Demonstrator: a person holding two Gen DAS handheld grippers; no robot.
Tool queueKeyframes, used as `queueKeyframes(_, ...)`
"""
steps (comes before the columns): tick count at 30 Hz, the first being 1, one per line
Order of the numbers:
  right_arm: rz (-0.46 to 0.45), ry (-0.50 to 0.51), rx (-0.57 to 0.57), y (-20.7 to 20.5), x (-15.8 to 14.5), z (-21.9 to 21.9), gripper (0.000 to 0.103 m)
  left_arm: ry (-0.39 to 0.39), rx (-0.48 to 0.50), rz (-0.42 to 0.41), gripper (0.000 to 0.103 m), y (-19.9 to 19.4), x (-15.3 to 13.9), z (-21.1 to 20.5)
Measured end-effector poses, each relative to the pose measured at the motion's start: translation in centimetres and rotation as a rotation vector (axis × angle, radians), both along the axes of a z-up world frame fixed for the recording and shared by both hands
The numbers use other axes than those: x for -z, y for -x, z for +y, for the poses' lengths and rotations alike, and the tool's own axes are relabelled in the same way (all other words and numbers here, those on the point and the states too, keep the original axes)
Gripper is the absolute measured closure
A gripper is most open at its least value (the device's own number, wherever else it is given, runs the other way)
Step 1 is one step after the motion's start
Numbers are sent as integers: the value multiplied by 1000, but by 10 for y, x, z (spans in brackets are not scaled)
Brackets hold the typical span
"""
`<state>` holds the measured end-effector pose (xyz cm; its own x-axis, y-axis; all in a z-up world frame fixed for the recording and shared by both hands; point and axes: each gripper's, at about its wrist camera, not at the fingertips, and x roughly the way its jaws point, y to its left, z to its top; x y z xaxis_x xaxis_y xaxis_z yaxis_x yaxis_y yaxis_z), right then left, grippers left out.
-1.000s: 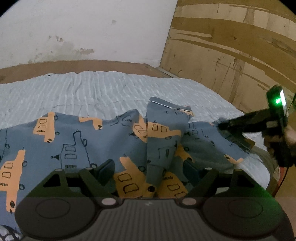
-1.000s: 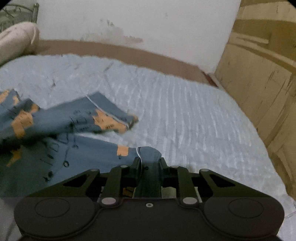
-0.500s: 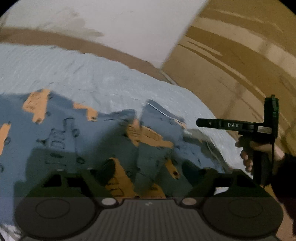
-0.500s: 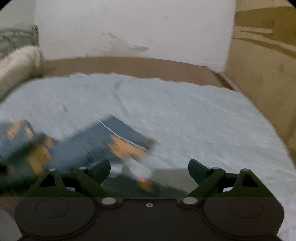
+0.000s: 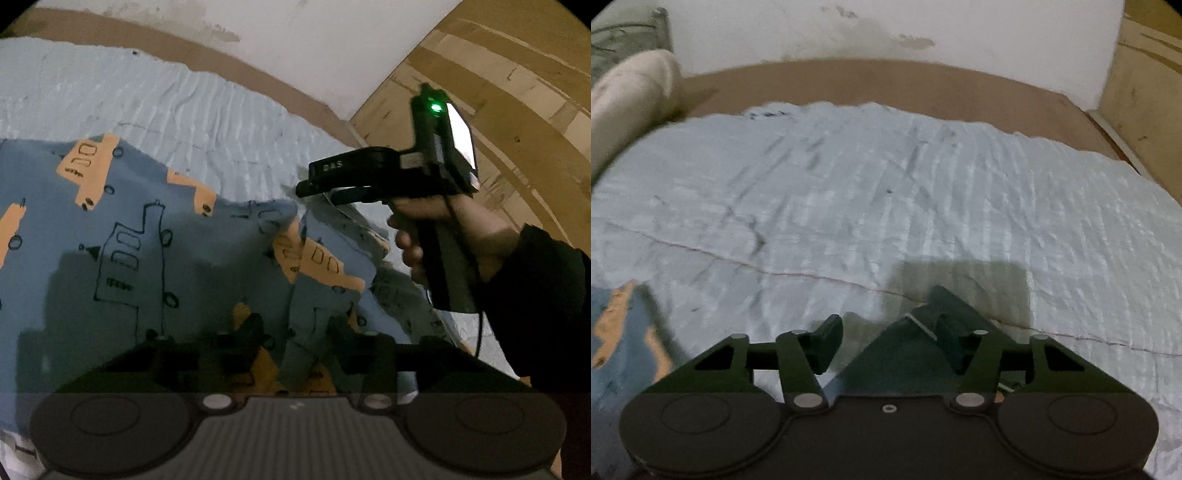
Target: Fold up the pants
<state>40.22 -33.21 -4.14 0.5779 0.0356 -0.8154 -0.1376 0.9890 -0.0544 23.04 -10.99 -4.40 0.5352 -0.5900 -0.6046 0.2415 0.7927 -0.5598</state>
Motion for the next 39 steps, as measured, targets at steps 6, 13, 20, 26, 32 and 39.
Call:
queueKeyframes(6, 0, 27, 60, -4, 6, -5, 94, -25, 25, -3, 102, 2, -5, -5)
queueKeyframes(13, -180, -102, 91, 52, -45, -52, 99, -108, 50, -136, 103, 18, -29, -13)
queueKeyframes(20, -327, -183, 175, 163, -94, -131, 100, -298, 130, -350, 103, 48, -50, -45)
queueKeyframes(26, -319, -282, 267, 240, -72, -171, 100, -459, 209, -479, 103, 75, -47, -69)
queueKeyframes(32, -272, -377, 353, 279, -20, -184, 100, -566, 289, -503, 103, 94, -30, -78)
queueKeyframes(39, -287, -487, 378, 292, 1, -191, 98, -571, 299, -472, 103, 96, -24, -77)
